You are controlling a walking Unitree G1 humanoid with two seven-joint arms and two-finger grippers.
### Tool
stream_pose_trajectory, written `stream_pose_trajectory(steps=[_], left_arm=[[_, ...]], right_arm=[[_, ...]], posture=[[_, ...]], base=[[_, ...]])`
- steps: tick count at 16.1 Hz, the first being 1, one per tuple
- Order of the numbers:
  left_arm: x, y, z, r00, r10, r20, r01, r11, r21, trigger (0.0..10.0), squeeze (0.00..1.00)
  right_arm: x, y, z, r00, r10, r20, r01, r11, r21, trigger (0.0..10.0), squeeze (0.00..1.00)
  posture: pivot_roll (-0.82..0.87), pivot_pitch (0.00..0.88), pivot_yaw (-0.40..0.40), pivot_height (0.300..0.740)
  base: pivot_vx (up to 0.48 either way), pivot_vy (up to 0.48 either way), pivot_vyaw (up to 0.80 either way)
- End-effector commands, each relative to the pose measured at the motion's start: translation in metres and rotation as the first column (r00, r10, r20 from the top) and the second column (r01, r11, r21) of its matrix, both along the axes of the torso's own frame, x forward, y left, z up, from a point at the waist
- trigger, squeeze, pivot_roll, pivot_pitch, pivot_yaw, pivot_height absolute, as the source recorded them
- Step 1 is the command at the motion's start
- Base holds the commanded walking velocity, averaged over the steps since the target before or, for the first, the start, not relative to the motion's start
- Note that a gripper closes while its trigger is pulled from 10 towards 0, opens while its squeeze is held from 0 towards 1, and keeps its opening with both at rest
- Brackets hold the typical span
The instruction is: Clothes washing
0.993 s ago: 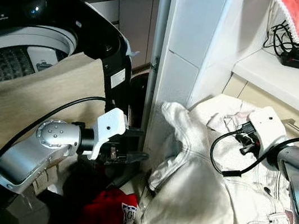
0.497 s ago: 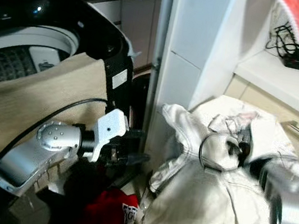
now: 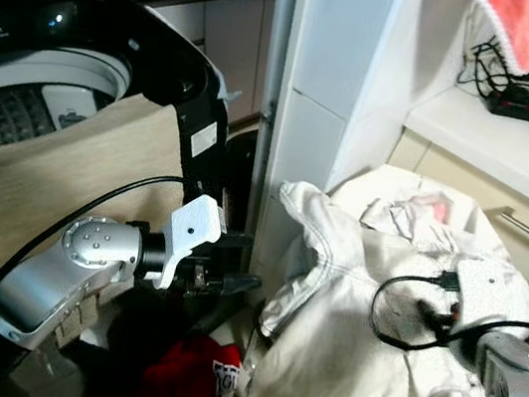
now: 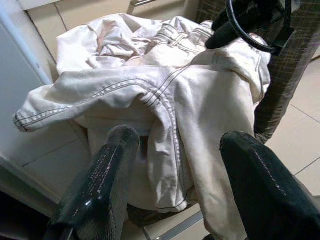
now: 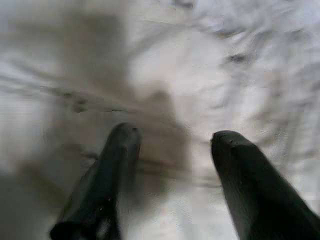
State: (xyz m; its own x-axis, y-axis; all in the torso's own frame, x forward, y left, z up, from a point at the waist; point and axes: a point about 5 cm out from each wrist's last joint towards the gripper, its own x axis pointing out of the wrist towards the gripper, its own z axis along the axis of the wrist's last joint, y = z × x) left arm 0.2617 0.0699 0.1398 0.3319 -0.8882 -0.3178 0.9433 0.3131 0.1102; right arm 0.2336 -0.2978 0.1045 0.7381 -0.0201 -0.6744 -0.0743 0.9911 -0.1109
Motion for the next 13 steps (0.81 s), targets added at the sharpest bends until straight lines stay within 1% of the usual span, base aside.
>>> stream_pose_trajectory(steps=[1, 2, 4, 5, 6, 7, 8, 9, 10, 11, 12, 13], left_arm=[[0.000, -0.002, 0.006, 1.000, -0.014, 0.015, 0.014, 1.000, -0.001, 10.0, 0.00], [0.000, -0.002, 0.006, 1.000, -0.015, 0.017, 0.015, 1.000, -0.001, 10.0, 0.00], [0.000, -0.002, 0.006, 1.000, -0.014, 0.015, 0.014, 1.000, 0.003, 10.0, 0.00], [0.000, -0.002, 0.005, 1.000, -0.014, 0.015, 0.014, 1.000, 0.004, 10.0, 0.00], [0.000, -0.002, 0.005, 1.000, -0.013, 0.014, 0.013, 1.000, 0.004, 10.0, 0.00], [0.001, -0.002, 0.005, 1.000, -0.011, 0.013, 0.011, 1.000, 0.004, 10.0, 0.00], [0.001, -0.002, 0.005, 1.000, -0.010, 0.014, 0.010, 1.000, 0.005, 10.0, 0.00], [0.001, -0.002, 0.005, 1.000, -0.009, 0.014, 0.009, 1.000, 0.005, 10.0, 0.00], [0.001, -0.002, 0.006, 1.000, -0.008, 0.014, 0.008, 1.000, 0.005, 10.0, 0.00], [0.001, -0.002, 0.006, 1.000, -0.007, 0.014, 0.007, 1.000, 0.004, 10.0, 0.00], [0.002, -0.002, 0.005, 1.000, -0.003, 0.015, 0.003, 1.000, 0.004, 10.0, 0.00], [0.002, -0.002, 0.005, 1.000, 0.000, 0.015, 0.000, 1.000, 0.003, 10.0, 0.00]], right_arm=[[0.003, 0.000, -0.001, 1.000, 0.010, 0.009, -0.011, 0.999, 0.051, 10.0, 1.00], [0.006, 0.000, -0.005, 0.999, 0.038, -0.015, -0.037, 0.996, 0.082, 10.0, 1.00], [0.009, -0.002, -0.010, 0.997, 0.049, -0.052, -0.044, 0.994, 0.098, 10.0, 1.00], [0.009, -0.004, -0.013, 0.995, 0.056, -0.079, -0.050, 0.996, 0.080, 10.0, 0.25], [0.011, -0.007, -0.015, 0.994, 0.060, -0.089, -0.054, 0.997, 0.063, 10.0, 0.00], [0.013, -0.009, -0.016, 0.994, 0.064, -0.090, -0.059, 0.997, 0.057, 10.0, 0.00], [0.015, -0.008, -0.017, 0.993, 0.074, -0.089, -0.068, 0.995, 0.077, 10.0, 0.00], [0.017, -0.008, -0.020, 0.990, 0.099, -0.098, -0.090, 0.992, 0.092, 9.2, 0.00], [0.019, -0.008, -0.021, 0.990, 0.104, -0.099, -0.094, 0.991, 0.098, 4.8, 0.00], [0.021, -0.008, -0.024, 0.990, 0.102, -0.097, -0.091, 0.989, 0.113, 1.5, 0.00], [0.023, -0.009, -0.026, 0.991, 0.099, -0.094, -0.087, 0.989, 0.120, 0.0, 0.00], [0.024, -0.008, -0.028, 0.991, 0.100, -0.090, -0.087, 0.987, 0.134, 0.0, 0.00]], posture=[[-0.15, 0.000, 0.027, 0.740], [-0.15, 0.000, 0.025, 0.740], [-0.15, 0.000, 0.024, 0.740], [-0.15, 0.000, 0.024, 0.740], [-0.15, 0.000, 0.024, 0.740], [-0.15, 0.000, 0.024, 0.740], [-0.15, 0.000, 0.024, 0.740], [-0.15, 0.000, 0.024, 0.740], [-0.15, 0.000, 0.025, 0.740], [-0.15, 0.000, 0.025, 0.740], [-0.15, 0.000, 0.025, 0.740], [-0.15, 0.000, 0.025, 0.740]], base=[[0.000, 0.000, 0.00], [0.000, 0.000, 0.00], [0.000, 0.000, 0.00], [0.000, 0.000, 0.00], [0.000, 0.000, 0.00], [0.000, 0.000, 0.00], [0.000, 0.000, 0.00], [0.000, 0.000, 0.00], [0.000, 0.000, 0.00], [0.000, 0.000, 0.00], [0.000, 0.000, 0.00], [0.000, 0.000, 0.00]])
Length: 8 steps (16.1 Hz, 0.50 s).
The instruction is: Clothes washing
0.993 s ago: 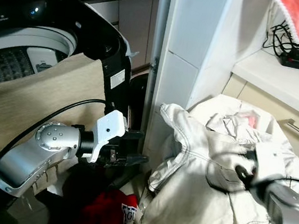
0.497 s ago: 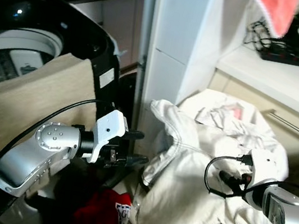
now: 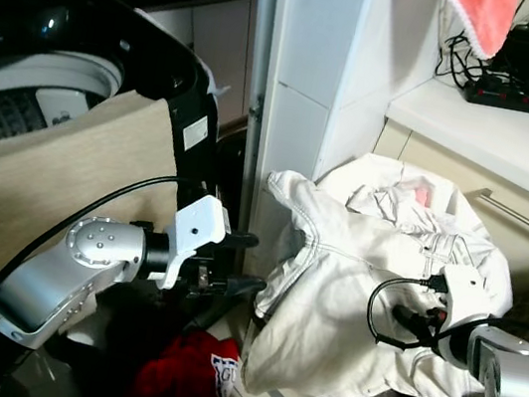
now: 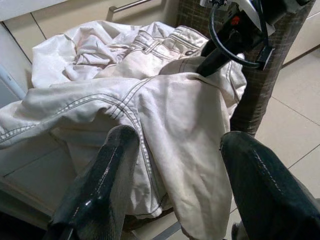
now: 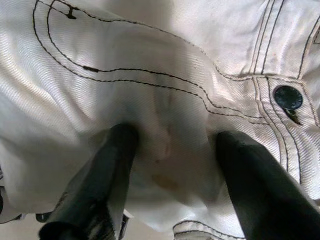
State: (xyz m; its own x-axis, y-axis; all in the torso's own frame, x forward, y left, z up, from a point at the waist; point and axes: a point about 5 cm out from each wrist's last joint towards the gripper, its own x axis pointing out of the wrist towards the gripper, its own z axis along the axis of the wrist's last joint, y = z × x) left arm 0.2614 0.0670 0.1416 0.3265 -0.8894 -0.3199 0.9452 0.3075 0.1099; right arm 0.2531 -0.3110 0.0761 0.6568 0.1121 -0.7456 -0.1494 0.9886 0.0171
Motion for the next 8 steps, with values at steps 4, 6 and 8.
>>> stream_pose_trajectory(steps=[4, 6, 8], left_arm=[[0.0021, 0.0016, 0.0038, 1.000, 0.014, 0.016, -0.014, 1.000, -0.001, 10.0, 0.00], [0.0023, 0.0017, 0.0041, 1.000, 0.015, 0.018, -0.015, 1.000, -0.001, 10.0, 0.00], [0.0025, 0.0013, 0.0042, 1.000, 0.011, 0.019, -0.011, 1.000, -0.002, 10.0, 0.00]], right_arm=[[0.0070, 0.0040, -0.0035, 1.000, 0.024, 0.012, -0.025, 0.999, 0.034, 0.0, 0.00], [0.0076, 0.0034, -0.0042, 1.000, 0.026, 0.014, -0.026, 0.999, 0.041, 0.0, 0.00], [0.0070, 0.0028, -0.0047, 1.000, 0.021, 0.016, -0.022, 0.998, 0.054, 0.0, 0.00]], posture=[[-0.15, 0.000, 0.025, 0.740], [-0.15, 0.000, 0.025, 0.740], [-0.15, 0.000, 0.025, 0.740]], base=[[0.000, 0.000, 0.00], [0.000, 0.000, 0.00], [0.000, 0.000, 0.00]])
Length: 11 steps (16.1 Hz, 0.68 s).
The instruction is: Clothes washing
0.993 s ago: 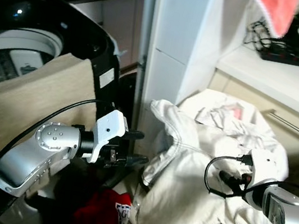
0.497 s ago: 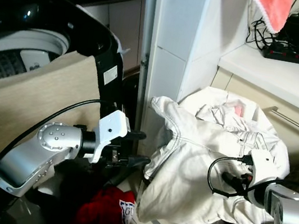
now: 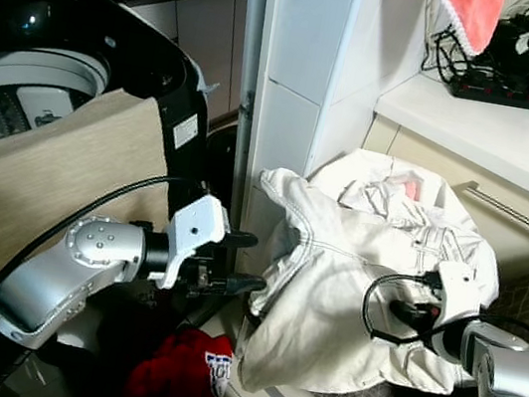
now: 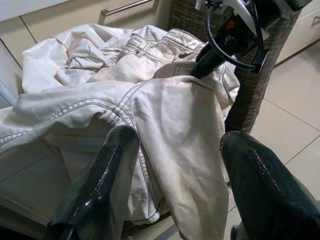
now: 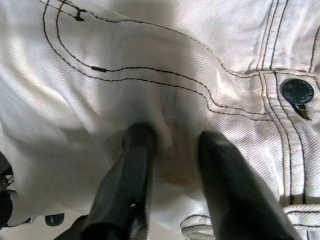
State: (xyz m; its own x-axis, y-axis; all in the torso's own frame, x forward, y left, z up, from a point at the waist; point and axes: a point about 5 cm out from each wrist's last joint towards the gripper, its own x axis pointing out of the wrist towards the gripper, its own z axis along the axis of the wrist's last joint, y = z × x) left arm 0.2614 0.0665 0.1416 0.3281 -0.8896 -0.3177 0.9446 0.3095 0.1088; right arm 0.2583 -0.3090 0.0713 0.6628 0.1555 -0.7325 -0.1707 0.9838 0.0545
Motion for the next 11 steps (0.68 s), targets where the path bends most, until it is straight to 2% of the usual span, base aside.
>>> stream_pose_trajectory(steps=[1, 4, 6, 10, 11], left_arm=[[0.003, 0.002, 0.004, 1.000, 0.008, 0.020, -0.008, 1.000, 0.001, 10.0, 0.00], [0.003, 0.001, 0.004, 1.000, 0.006, 0.023, -0.006, 1.000, 0.000, 10.0, 0.00], [0.005, 0.001, 0.006, 0.999, 0.025, 0.035, -0.024, 1.000, -0.012, 10.0, 0.00], [0.013, 0.001, 0.015, 0.992, 0.098, 0.077, -0.093, 0.993, -0.072, 10.0, 0.00], [0.019, 0.002, 0.021, 0.985, 0.141, 0.097, -0.131, 0.985, -0.109, 10.0, 0.00]], right_arm=[[0.002, 0.000, 0.000, 1.000, -0.001, 0.004, 0.001, 1.000, 0.016, 0.0, 0.00], [0.003, 0.001, -0.001, 0.999, -0.030, 0.024, 0.028, 0.997, 0.068, 0.0, 0.00], [0.007, 0.002, 0.006, 0.996, -0.061, 0.068, 0.052, 0.989, 0.137, 0.0, 0.00], [0.017, 0.006, 0.044, 0.965, -0.089, 0.248, 0.018, 0.961, 0.277, 0.0, 0.00], [0.018, 0.009, 0.064, 0.943, -0.095, 0.318, -0.018, 0.942, 0.336, 0.0, 0.00]], posture=[[-0.15, 0.000, 0.025, 0.740], [-0.15, 0.000, 0.027, 0.740], [-0.15, 0.000, 0.027, 0.740], [-0.15, 0.000, 0.020, 0.740], [-0.15, 0.000, 0.020, 0.740]], base=[[0.000, 0.000, 0.00], [0.000, 0.000, 0.00], [0.000, 0.000, 0.00], [0.000, 0.000, 0.00], [0.000, 0.000, 0.00]])
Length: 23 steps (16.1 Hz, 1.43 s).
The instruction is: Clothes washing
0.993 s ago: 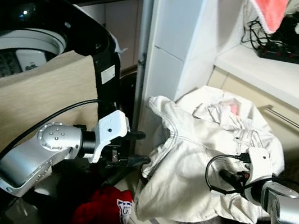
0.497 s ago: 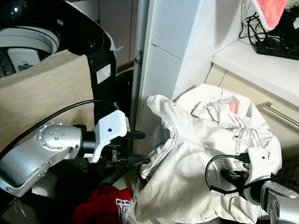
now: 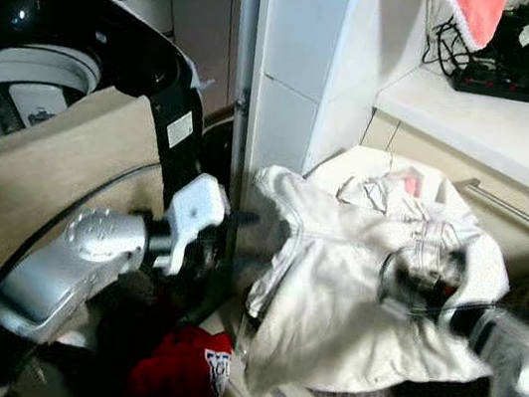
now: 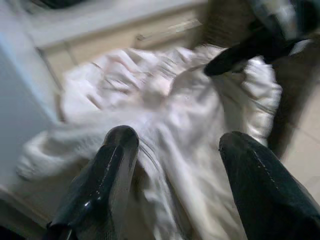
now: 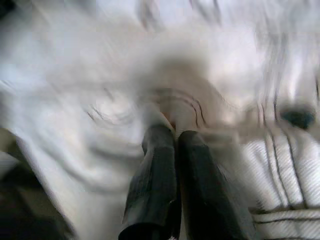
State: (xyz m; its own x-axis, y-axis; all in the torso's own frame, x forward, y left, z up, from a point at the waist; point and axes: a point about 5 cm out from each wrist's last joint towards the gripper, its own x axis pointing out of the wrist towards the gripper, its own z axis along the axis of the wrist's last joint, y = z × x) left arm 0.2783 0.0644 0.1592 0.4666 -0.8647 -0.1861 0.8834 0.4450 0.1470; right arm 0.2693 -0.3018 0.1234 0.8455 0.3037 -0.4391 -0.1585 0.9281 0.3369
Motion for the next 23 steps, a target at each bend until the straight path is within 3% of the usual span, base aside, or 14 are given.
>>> stream_pose_trajectory(steps=[1, 3, 5, 7, 9, 11, 12, 13, 15, 19, 20, 21, 22, 23], left_arm=[[0.010, 0.002, 0.016, 0.997, 0.051, 0.063, -0.047, 0.997, -0.058, 10.0, 0.00], [0.014, -0.003, 0.029, 0.992, 0.058, 0.116, -0.047, 0.994, -0.098, 10.0, 0.00], [0.019, -0.014, 0.042, 0.987, 0.035, 0.156, -0.015, 0.991, -0.132, 10.0, 0.00], [0.021, -0.020, 0.045, 0.985, 0.026, 0.169, -0.002, 0.990, -0.140, 10.0, 0.00], [0.023, -0.027, 0.048, 0.983, 0.020, 0.182, 0.011, 0.986, -0.166, 10.0, 0.00], [0.023, -0.042, 0.057, 0.985, -0.020, 0.169, 0.060, 0.970, -0.235, 10.0, 0.00], [0.021, -0.050, 0.060, 0.989, -0.057, 0.139, 0.093, 0.959, -0.266, 10.0, 0.17], [0.019, -0.061, 0.060, 0.989, -0.112, 0.095, 0.136, 0.943, -0.303, 10.0, 1.00], [0.018, -0.079, 0.059, 0.983, -0.159, 0.091, 0.179, 0.938, -0.296, 10.0, 1.00], [0.025, -0.102, 0.066, 0.986, -0.127, 0.112, 0.157, 0.935, -0.319, 10.0, 1.00], [0.028, -0.108, 0.067, 0.985, -0.108, 0.137, 0.146, 0.939, -0.310, 10.0, 0.77], [0.030, -0.109, 0.069, 0.986, -0.088, 0.143, 0.132, 0.934, -0.332, 8.6, 0.15], [0.029, -0.109, 0.068, 0.986, -0.102, 0.135, 0.143, 0.929, -0.341, 3.6, 0.00], [0.029, -0.107, 0.067, 0.986, -0.105, 0.130, 0.144, 0.929, -0.342, 0.0, 0.00]], right_arm=[[0.005, 0.009, 0.046, 0.979, 0.063, 0.192, -0.078, 0.994, 0.074, 0.0, 0.00], [0.003, 0.015, 0.067, 0.957, 0.105, 0.271, -0.129, 0.989, 0.074, 0.0, 0.00], [0.000, 0.019, 0.085, 0.935, 0.178, 0.308, -0.181, 0.983, -0.021, 0.0, 0.00], [0.000, 0.017, 0.092, 0.935, 0.144, 0.323, -0.140, 0.990, -0.035, 0.0, 0.00], [0.000, 0.021, 0.108, 0.916, 0.129, 0.381, -0.151, 0.988, 0.029, 0.0, 0.00], [0.001, 0.031, 0.128, 0.863, 0.150, 0.483, -0.231, 0.967, 0.112, 0.0, 0.00], [0.001, 0.035, 0.136, 0.831, 0.163, 0.532, -0.279, 0.949, 0.145, 0.0, 0.00], [0.000, 0.042, 0.149, 0.776, 0.185, 0.603, -0.364, 0.912, 0.187, 0.0, 0.00], [-0.003, 0.051, 0.159, 0.728, 0.209, 0.653, -0.441, 0.872, 0.212, 0.0, 0.00], [-0.011, 0.062, 0.163, 0.694, 0.258, 0.672, -0.523, 0.823, 0.224, 0.0, 0.00], [-0.015, 0.065, 0.162, 0.685, 0.276, 0.675, -0.545, 0.809, 0.222, 0.0, 0.00], [-0.016, 0.064, 0.162, 0.689, 0.270, 0.673, -0.537, 0.813, 0.223, 0.0, 0.00], [-0.016, 0.063, 0.162, 0.691, 0.265, 0.673, -0.533, 0.816, 0.225, 0.0, 0.00], [-0.016, 0.062, 0.162, 0.692, 0.261, 0.673, -0.528, 0.819, 0.225, 0.0, 0.00]], posture=[[-0.16, 0.000, 0.024, 0.740], [-0.17, 0.000, 0.027, 0.740], [-0.18, 0.000, 0.031, 0.740], [-0.18, 0.000, 0.031, 0.740], [-0.18, 0.000, 0.031, 0.740], [-0.18, 0.000, 0.028, 0.740], [-0.18, 0.000, 0.028, 0.740], [-0.17, 0.000, 0.022, 0.740], [-0.18, 0.000, 0.019, 0.740], [-0.18, 0.000, 0.016, 0.740], [-0.18, 0.000, 0.019, 0.740], [-0.18, 0.000, 0.019, 0.740], [-0.18, 0.000, 0.025, 0.740], [-0.18, 0.000, 0.025, 0.740]], base=[[0.000, 0.000, 0.00], [0.000, 0.000, 0.00], [0.000, 0.000, 0.00], [0.000, 0.000, 0.00], [0.000, 0.000, 0.00], [0.000, 0.000, 0.00], [0.000, 0.000, 0.00], [0.000, 0.000, 0.00], [0.000, 0.000, 0.00], [0.000, 0.000, 0.00], [0.000, 0.000, 0.00], [0.000, 0.000, 0.00], [0.000, 0.000, 0.00], [0.000, 0.000, 0.00]])
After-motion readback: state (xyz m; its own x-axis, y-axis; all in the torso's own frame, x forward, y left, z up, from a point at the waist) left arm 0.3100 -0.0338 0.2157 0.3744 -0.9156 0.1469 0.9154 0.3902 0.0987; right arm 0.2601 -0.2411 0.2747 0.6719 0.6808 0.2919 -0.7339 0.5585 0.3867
